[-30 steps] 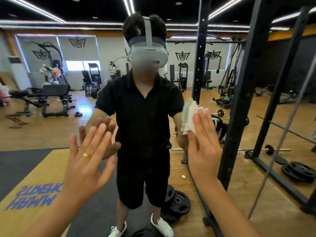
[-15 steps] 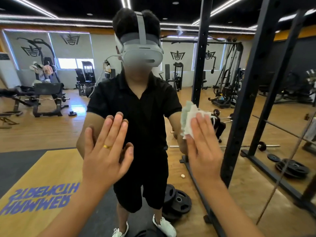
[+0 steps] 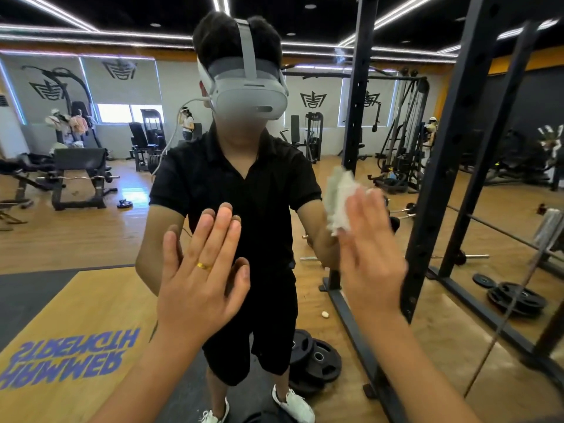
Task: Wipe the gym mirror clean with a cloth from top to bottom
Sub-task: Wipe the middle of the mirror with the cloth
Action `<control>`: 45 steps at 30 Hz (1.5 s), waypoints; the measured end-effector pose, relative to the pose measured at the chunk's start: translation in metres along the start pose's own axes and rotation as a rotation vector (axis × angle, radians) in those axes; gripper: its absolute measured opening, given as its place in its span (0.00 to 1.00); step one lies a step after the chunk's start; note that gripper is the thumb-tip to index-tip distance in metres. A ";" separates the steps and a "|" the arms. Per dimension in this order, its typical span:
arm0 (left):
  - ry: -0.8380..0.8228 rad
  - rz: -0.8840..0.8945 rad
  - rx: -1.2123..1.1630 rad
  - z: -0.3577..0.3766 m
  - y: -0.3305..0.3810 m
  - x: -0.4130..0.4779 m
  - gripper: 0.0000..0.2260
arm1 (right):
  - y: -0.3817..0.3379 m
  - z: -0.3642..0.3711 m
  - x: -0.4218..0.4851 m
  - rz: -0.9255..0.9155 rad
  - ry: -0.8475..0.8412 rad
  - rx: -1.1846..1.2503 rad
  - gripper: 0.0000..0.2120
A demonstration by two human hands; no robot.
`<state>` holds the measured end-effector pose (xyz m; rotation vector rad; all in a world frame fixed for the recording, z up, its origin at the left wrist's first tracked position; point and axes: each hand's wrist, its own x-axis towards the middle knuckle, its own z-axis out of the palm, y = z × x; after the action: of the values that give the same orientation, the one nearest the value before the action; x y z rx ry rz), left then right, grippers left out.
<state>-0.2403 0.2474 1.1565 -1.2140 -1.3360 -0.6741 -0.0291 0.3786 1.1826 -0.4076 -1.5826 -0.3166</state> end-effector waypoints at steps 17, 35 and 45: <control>0.002 -0.009 -0.038 -0.001 0.001 0.000 0.27 | -0.016 0.007 0.036 -0.061 0.039 0.068 0.18; -0.010 0.003 -0.056 -0.001 -0.001 -0.001 0.27 | -0.050 0.017 0.140 0.150 0.155 0.034 0.20; -0.021 -0.012 -0.065 -0.003 0.000 0.000 0.27 | -0.039 0.031 0.113 -0.013 0.034 0.047 0.27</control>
<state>-0.2392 0.2450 1.1565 -1.2689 -1.3483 -0.7193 -0.0769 0.3650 1.2950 -0.3545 -1.5572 -0.2941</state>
